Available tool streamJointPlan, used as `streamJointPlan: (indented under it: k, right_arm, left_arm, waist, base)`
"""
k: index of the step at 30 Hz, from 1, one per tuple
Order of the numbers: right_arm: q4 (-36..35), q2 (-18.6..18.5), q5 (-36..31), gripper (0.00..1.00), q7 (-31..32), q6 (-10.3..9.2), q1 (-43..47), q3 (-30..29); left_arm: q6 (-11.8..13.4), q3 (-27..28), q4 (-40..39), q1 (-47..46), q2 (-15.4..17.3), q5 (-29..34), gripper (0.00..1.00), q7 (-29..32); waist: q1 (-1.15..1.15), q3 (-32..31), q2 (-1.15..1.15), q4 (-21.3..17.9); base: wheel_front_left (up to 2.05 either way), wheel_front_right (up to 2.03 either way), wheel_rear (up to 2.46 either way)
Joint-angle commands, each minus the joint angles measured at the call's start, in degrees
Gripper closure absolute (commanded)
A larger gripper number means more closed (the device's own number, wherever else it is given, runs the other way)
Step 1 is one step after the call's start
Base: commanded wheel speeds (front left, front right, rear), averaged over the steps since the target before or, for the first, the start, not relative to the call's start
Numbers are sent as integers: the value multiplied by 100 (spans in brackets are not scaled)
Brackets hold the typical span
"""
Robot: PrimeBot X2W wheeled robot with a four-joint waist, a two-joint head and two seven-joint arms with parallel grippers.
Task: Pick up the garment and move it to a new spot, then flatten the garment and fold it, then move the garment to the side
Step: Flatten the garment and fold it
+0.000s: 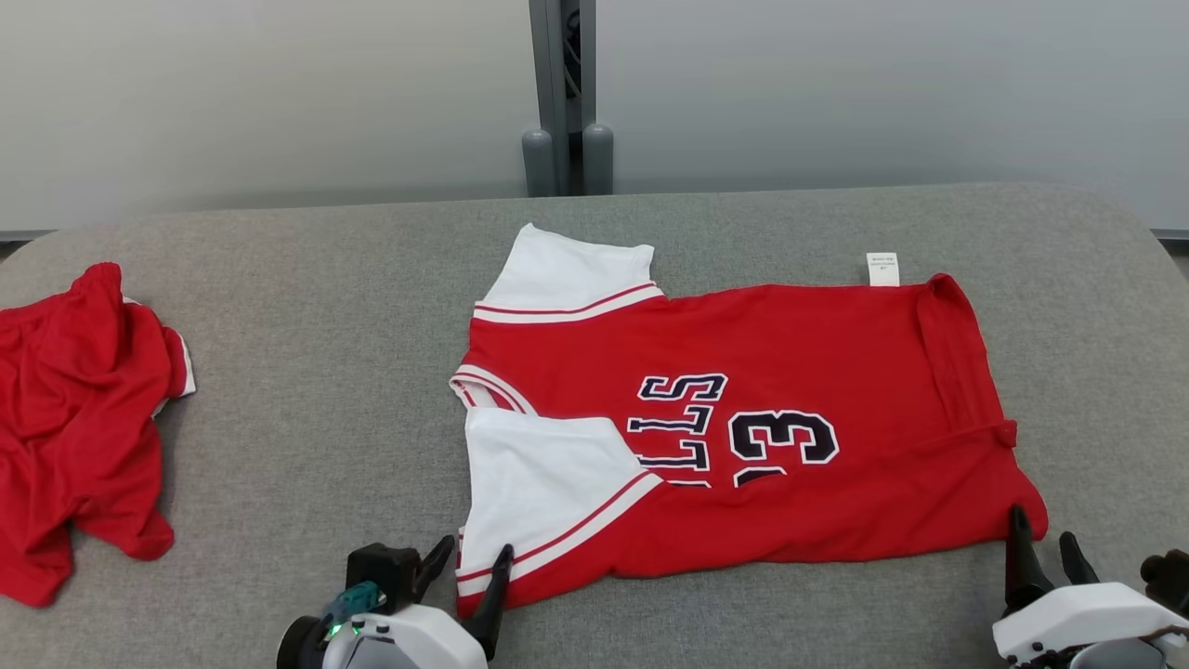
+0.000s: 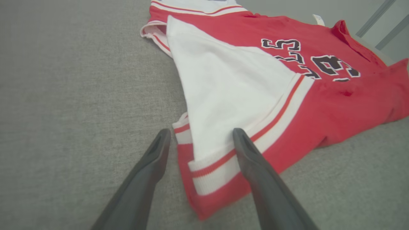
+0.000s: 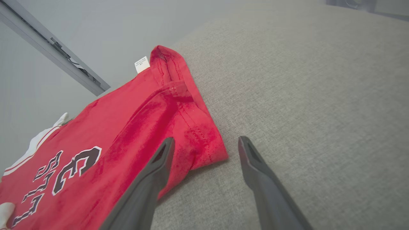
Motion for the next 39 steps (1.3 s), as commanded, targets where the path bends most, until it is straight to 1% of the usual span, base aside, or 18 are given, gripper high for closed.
streamJointPlan:
  k: [1,3,6,14,15,16,17,18,19,20,24,29,35,39]
  right_arm:
    - [43,-58,55,0,-27,11,-77,35]
    - [157,-86,152,0,-27,11,-169,148]
    - [340,-108,321,0,-13,11,-321,280]
    - [735,-125,812,0,114,11,-643,619]
    - [774,-133,868,0,137,11,-672,665]
    - [800,-128,941,0,161,11,-710,717]
    - [808,-124,1023,0,199,11,-732,757]
    - [803,-127,1108,51,218,11,-747,791]
    - [772,-174,1281,92,237,11,-784,859]
    - [756,-211,1357,100,227,11,-803,890]
    - [718,-334,1571,100,186,11,-839,1040]
    - [674,-465,1801,100,185,11,-762,1243]
    - [651,-636,2037,100,252,6,-682,1444]
    - [660,-683,2180,100,475,6,-597,1579]
  left_arm:
    - [-36,-25,36,-114,18,-59,0,19]
    - [-78,-121,113,-189,20,-119,0,100]
    - [-60,-247,241,-311,17,-166,0,229]
    - [-134,-631,468,-499,7,-346,0,490]
    - [-137,-665,485,-512,8,-358,16,485]
    - [-138,-690,499,-549,9,-378,69,473]
    - [-138,-709,506,-594,6,-386,100,439]
    - [-131,-714,512,-625,7,-393,100,408]
    - [-99,-689,535,-683,13,-421,100,327]
    - [-91,-685,545,-730,21,-427,100,298]
    - [-107,-672,596,-855,72,-435,100,195]
    - [-192,-810,669,-999,192,-374,100,194]
    - [-275,-1106,651,-1121,448,-318,100,442]
    - [-291,-1365,496,-1105,643,-359,100,665]
  waist:
    - [0,29,0,-5]
    - [0,66,0,-16]
    - [0,122,0,-35]
    - [0,242,0,-55]
    - [0,251,0,-54]
    - [0,261,0,-53]
    - [0,268,0,-49]
    - [0,274,0,-44]
    - [0,280,0,-36]
    - [0,282,0,-33]
    - [0,268,0,-29]
    - [0,201,0,-49]
    - [0,89,0,-123]
    - [0,6,0,-170]
  base:
    - [0,0,0]
    - [0,0,0]
    - [0,0,0]
    - [0,0,0]
    - [0,0,0]
    - [0,0,0]
    - [0,0,0]
    - [0,0,0]
    - [0,0,0]
    - [0,0,0]
    - [0,0,0]
    - [0,0,0]
    - [0,0,0]
    - [0,0,0]
